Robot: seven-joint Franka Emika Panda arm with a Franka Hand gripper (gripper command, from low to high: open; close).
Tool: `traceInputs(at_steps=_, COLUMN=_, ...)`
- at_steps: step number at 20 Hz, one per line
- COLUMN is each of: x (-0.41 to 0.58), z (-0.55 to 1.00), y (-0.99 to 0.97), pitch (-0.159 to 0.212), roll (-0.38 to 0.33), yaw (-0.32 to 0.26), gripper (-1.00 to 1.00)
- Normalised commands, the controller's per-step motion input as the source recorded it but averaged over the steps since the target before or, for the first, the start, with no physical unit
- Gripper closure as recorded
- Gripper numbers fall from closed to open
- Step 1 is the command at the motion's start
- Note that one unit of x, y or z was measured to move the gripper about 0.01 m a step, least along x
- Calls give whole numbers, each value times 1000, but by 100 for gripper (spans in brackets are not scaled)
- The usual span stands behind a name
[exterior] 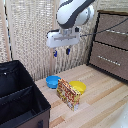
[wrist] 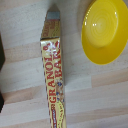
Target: Kindly move your gripper toward the top drawer's handle. With caution, hold the handle robustly using your gripper and pull open the top drawer. Let the handle go. Relocate your gripper to the bowl placed in the background. Gently hold the bowl using your gripper. Bring the gripper and the bowl to the ajar drawer. Softly release the bowl into it.
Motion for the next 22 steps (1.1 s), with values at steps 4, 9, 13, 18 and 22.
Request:
traceInputs(at_steps=4, x=161, z=638, y=14, pitch=12, roll=-177, yaw=53, gripper=-100)
traceInputs(at_steps=9, x=159, z=670, y=0, pitch=21, roll=-189, yaw=45, gripper=-100)
traceInputs(at_steps=13, x=104, z=664, y=0, pitch=20, roll=-191, yaw=60, gripper=-100)
traceInputs(at_steps=18, x=66, z=706, y=0, pitch=20, roll=-176, yaw=73, gripper=-100)
traceInputs(at_steps=22, x=121, z=887, y=0, pitch=27, roll=-117, yaw=58, gripper=-100)
